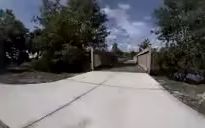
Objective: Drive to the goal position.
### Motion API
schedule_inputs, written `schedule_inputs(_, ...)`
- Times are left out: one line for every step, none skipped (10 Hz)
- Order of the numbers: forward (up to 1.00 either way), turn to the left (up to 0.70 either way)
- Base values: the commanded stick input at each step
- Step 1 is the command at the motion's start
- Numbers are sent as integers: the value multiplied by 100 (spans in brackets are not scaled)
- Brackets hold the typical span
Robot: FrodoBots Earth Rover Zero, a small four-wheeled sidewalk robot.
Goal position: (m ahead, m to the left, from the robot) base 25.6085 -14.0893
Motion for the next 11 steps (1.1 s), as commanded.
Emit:
schedule_inputs(85, 0)
schedule_inputs(85, 0)
schedule_inputs(85, 0)
schedule_inputs(85, 0)
schedule_inputs(85, 0)
schedule_inputs(85, 0)
schedule_inputs(85, 0)
schedule_inputs(85, -13)
schedule_inputs(85, -34)
schedule_inputs(85, -34)
schedule_inputs(85, -34)
